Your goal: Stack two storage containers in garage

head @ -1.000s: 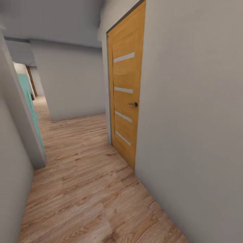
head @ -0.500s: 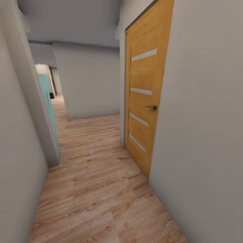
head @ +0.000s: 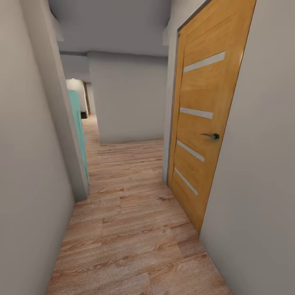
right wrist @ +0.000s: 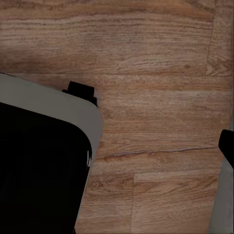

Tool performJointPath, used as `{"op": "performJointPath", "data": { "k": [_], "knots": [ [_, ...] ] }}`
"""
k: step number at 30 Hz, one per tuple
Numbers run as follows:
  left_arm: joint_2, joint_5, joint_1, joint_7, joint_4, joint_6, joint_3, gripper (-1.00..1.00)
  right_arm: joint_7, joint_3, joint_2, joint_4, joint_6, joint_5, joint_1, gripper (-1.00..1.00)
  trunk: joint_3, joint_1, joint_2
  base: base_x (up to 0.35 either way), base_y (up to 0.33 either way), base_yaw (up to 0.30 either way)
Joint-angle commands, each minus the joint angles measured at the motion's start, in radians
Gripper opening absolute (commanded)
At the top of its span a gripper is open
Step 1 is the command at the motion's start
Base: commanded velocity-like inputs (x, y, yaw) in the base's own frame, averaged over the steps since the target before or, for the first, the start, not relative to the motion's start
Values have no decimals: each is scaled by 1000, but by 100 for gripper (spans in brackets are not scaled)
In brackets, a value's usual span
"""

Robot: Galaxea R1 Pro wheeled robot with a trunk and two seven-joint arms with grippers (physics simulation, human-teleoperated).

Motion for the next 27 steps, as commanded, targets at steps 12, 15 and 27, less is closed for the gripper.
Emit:
{"op": "performJointPath", "data": {
  "k": [12,15,27],
  "knots": [
    [0,3,0,1,0,1,2,100,-13,2,-1,3,-14,-4,-1,100,-1,1,0,321,0,81],
    [0,3,0,1,0,2,2,100,-14,1,-1,3,-15,-6,-1,100,-1,1,0,321,0,0],
    [0,3,0,1,0,4,2,100,-14,2,-1,3,-15,-7,-1,100,-1,1,0,321,0,0]
  ]
}}
